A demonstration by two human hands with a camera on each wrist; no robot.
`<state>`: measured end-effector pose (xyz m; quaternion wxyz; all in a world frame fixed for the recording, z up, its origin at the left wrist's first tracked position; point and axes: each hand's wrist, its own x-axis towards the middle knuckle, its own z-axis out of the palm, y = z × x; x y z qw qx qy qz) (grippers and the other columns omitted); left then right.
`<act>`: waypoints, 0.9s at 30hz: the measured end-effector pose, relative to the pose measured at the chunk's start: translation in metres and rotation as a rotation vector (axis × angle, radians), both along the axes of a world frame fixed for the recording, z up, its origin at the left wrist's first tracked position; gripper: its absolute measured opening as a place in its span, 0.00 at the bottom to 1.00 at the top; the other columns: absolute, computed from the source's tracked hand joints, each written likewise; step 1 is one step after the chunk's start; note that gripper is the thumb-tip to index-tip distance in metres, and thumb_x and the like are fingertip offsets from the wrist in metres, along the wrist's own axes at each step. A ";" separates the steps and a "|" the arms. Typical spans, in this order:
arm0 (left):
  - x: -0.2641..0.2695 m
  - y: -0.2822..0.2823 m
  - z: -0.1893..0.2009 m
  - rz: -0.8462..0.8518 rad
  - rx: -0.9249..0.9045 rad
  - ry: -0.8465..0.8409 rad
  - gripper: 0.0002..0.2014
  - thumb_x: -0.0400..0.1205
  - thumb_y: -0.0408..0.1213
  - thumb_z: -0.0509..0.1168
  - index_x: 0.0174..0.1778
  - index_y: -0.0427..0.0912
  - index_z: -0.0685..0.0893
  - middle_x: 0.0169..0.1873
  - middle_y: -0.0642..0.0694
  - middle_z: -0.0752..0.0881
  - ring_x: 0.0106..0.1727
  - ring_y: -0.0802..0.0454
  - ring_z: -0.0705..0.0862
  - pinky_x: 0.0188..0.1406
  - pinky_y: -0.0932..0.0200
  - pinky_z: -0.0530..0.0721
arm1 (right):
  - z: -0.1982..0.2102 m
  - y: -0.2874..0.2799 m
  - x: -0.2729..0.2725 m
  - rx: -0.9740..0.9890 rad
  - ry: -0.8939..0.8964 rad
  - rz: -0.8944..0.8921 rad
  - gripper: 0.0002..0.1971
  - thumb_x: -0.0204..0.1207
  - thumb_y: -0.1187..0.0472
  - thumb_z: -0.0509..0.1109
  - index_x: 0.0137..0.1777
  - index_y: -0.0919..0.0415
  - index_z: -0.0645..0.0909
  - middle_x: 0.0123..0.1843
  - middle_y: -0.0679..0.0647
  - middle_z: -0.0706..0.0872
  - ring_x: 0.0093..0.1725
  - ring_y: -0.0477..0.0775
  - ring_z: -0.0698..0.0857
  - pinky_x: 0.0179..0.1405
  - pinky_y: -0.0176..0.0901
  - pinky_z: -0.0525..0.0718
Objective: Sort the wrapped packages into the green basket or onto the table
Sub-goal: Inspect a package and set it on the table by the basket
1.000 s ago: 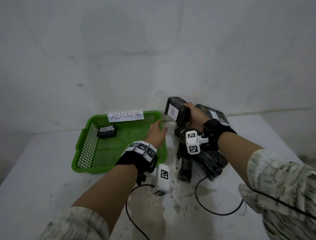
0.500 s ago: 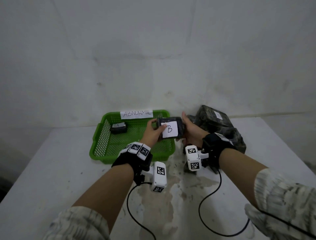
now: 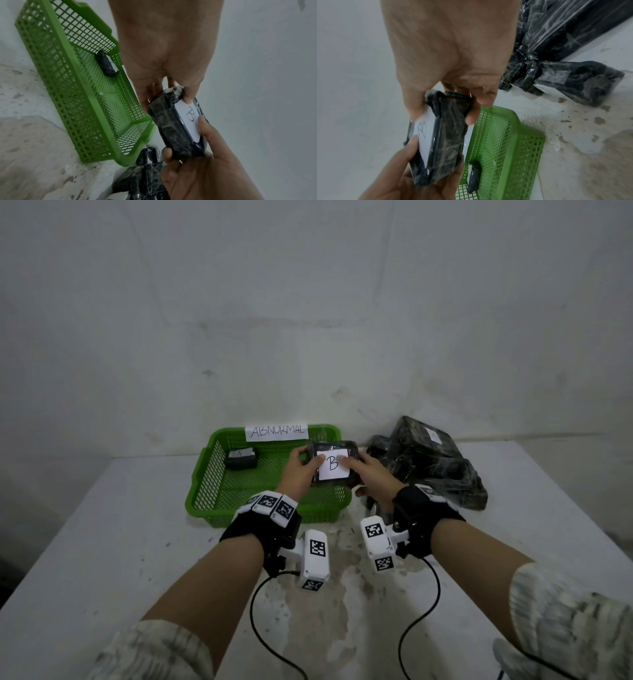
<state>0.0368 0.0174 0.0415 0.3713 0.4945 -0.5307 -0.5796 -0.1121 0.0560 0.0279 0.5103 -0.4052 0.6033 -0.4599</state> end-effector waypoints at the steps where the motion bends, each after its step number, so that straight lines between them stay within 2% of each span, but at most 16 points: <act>1: 0.001 0.000 0.000 -0.007 0.006 0.006 0.24 0.83 0.34 0.63 0.74 0.36 0.66 0.66 0.33 0.79 0.53 0.44 0.81 0.43 0.58 0.83 | 0.000 0.002 -0.001 -0.004 -0.030 0.025 0.19 0.79 0.55 0.70 0.66 0.61 0.76 0.45 0.55 0.84 0.30 0.49 0.80 0.22 0.35 0.74; 3: 0.002 0.001 0.002 -0.055 0.036 0.015 0.25 0.82 0.34 0.64 0.75 0.38 0.66 0.66 0.33 0.79 0.54 0.44 0.81 0.40 0.60 0.84 | -0.001 0.005 -0.002 -0.026 -0.059 0.013 0.21 0.77 0.61 0.73 0.68 0.66 0.75 0.44 0.57 0.84 0.29 0.50 0.81 0.21 0.35 0.75; 8: 0.005 0.009 -0.002 -0.140 0.004 -0.053 0.31 0.79 0.28 0.66 0.78 0.38 0.63 0.68 0.32 0.77 0.65 0.35 0.79 0.61 0.46 0.81 | -0.002 0.011 -0.001 -0.036 -0.080 -0.023 0.21 0.76 0.64 0.73 0.68 0.68 0.76 0.44 0.59 0.84 0.29 0.50 0.81 0.21 0.35 0.78; 12: 0.008 0.011 -0.002 -0.147 0.027 -0.015 0.30 0.80 0.27 0.65 0.78 0.38 0.62 0.67 0.32 0.78 0.63 0.37 0.80 0.58 0.50 0.81 | -0.007 0.015 0.000 -0.029 -0.096 0.004 0.25 0.73 0.68 0.76 0.69 0.67 0.74 0.52 0.61 0.86 0.31 0.48 0.84 0.22 0.35 0.80; 16: 0.009 0.014 -0.002 -0.163 0.040 -0.010 0.27 0.82 0.32 0.63 0.77 0.40 0.64 0.67 0.32 0.78 0.60 0.38 0.81 0.58 0.47 0.82 | -0.008 0.018 -0.001 -0.046 -0.044 -0.007 0.28 0.70 0.70 0.78 0.70 0.67 0.74 0.56 0.62 0.87 0.38 0.50 0.87 0.25 0.34 0.81; 18: 0.009 0.015 -0.004 -0.151 0.030 -0.033 0.27 0.82 0.30 0.62 0.77 0.39 0.63 0.67 0.32 0.77 0.63 0.36 0.80 0.56 0.50 0.82 | -0.009 0.017 -0.001 -0.026 0.003 0.020 0.28 0.71 0.66 0.78 0.70 0.63 0.74 0.58 0.61 0.87 0.42 0.52 0.86 0.29 0.37 0.81; 20: 0.009 0.016 -0.005 -0.148 0.009 -0.065 0.28 0.81 0.29 0.63 0.78 0.39 0.63 0.68 0.33 0.77 0.64 0.36 0.80 0.57 0.51 0.82 | -0.008 0.017 0.000 0.020 0.006 0.024 0.26 0.73 0.56 0.77 0.69 0.58 0.73 0.57 0.58 0.86 0.44 0.52 0.84 0.32 0.41 0.78; 22: 0.008 0.016 -0.005 -0.173 -0.040 -0.115 0.30 0.80 0.30 0.65 0.77 0.40 0.63 0.67 0.35 0.76 0.64 0.38 0.80 0.58 0.50 0.82 | -0.006 0.019 0.002 0.073 -0.045 -0.002 0.24 0.75 0.45 0.72 0.67 0.53 0.75 0.54 0.54 0.84 0.42 0.52 0.82 0.34 0.43 0.74; 24: 0.008 0.017 -0.005 -0.200 -0.087 -0.175 0.30 0.80 0.32 0.67 0.77 0.42 0.64 0.66 0.35 0.76 0.64 0.40 0.79 0.59 0.51 0.82 | -0.006 0.019 0.003 0.087 -0.038 -0.029 0.22 0.76 0.39 0.68 0.64 0.50 0.79 0.54 0.53 0.84 0.42 0.53 0.81 0.36 0.42 0.74; 27: 0.008 0.017 -0.005 -0.208 -0.066 -0.157 0.28 0.80 0.32 0.65 0.77 0.42 0.65 0.65 0.34 0.76 0.57 0.43 0.80 0.46 0.60 0.83 | -0.003 0.022 0.006 0.054 0.038 -0.040 0.20 0.78 0.38 0.65 0.61 0.50 0.82 0.52 0.54 0.84 0.44 0.56 0.82 0.34 0.41 0.73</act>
